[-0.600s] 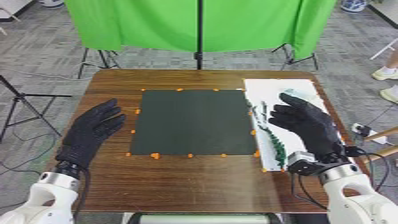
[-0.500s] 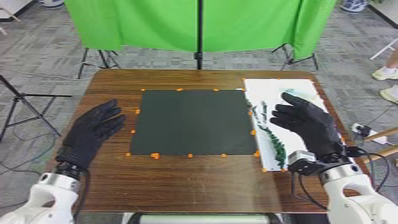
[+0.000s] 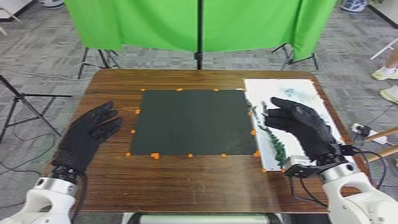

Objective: Arrange flowers

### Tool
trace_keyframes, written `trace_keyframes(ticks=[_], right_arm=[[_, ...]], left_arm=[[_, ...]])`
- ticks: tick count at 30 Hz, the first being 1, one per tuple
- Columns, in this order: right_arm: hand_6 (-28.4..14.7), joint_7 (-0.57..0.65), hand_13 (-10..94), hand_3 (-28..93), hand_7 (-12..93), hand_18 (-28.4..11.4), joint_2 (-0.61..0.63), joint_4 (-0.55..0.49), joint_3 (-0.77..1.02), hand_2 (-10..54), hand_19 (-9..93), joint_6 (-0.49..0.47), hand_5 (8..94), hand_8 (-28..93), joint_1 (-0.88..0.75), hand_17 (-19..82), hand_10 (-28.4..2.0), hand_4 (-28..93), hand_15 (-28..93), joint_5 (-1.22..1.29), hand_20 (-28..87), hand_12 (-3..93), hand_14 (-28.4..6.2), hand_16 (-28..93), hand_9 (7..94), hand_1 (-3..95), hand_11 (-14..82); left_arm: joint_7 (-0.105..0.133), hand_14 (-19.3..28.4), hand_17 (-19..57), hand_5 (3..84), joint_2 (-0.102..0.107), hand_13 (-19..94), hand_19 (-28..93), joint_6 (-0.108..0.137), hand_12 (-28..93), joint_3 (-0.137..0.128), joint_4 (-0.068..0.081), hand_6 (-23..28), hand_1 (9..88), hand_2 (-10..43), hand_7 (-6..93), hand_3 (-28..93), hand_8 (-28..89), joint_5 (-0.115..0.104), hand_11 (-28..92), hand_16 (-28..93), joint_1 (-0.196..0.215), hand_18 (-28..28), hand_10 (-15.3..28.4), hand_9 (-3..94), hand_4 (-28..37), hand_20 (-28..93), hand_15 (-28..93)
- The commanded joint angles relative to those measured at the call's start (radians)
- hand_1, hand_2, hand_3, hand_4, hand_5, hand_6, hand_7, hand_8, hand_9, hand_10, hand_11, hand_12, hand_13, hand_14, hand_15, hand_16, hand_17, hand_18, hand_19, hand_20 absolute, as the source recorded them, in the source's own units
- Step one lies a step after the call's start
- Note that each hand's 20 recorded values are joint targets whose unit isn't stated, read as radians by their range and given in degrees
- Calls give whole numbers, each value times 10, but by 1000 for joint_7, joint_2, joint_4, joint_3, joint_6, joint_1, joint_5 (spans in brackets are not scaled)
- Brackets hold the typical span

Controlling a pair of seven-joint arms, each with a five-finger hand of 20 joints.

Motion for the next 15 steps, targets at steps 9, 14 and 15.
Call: trace_keyframes(ticks=[9, 14, 15], right_arm=[[-5, 89, 634, 710, 494, -204, 344, -85, -151, -95, 803, 100, 659, -214, 131, 275, -130, -282, 798, -615, 311, 322, -132, 247, 694, 274, 582], [15, 199, 702, 671, 512, -207, 460, -130, -123, -95, 838, -116, 742, -209, 104, 315, -107, -283, 818, -766, 314, 362, -122, 300, 777, 266, 614], [13, 204, 698, 651, 509, -207, 472, -134, -117, -95, 839, -149, 738, -209, 89, 313, -109, -283, 817, -799, 312, 371, -122, 308, 774, 256, 613]], left_arm=[[22, 146, -53, 383, 61, 267, 510, 50, 156, -26, -20, 39, 316, -4, 209, 663, -115, -27, 263, -31, 28, 214, 111, 336, -226, 12, 382], [18, 147, -53, 384, 54, 267, 510, 52, 155, -22, -27, 40, 313, -3, 209, 666, -115, -33, 264, -31, 55, 214, 111, 336, -228, 12, 386], [17, 147, -53, 384, 52, 267, 510, 53, 155, -26, -28, 40, 313, -2, 209, 667, -115, -36, 264, -31, 64, 214, 111, 336, -228, 12, 386]])
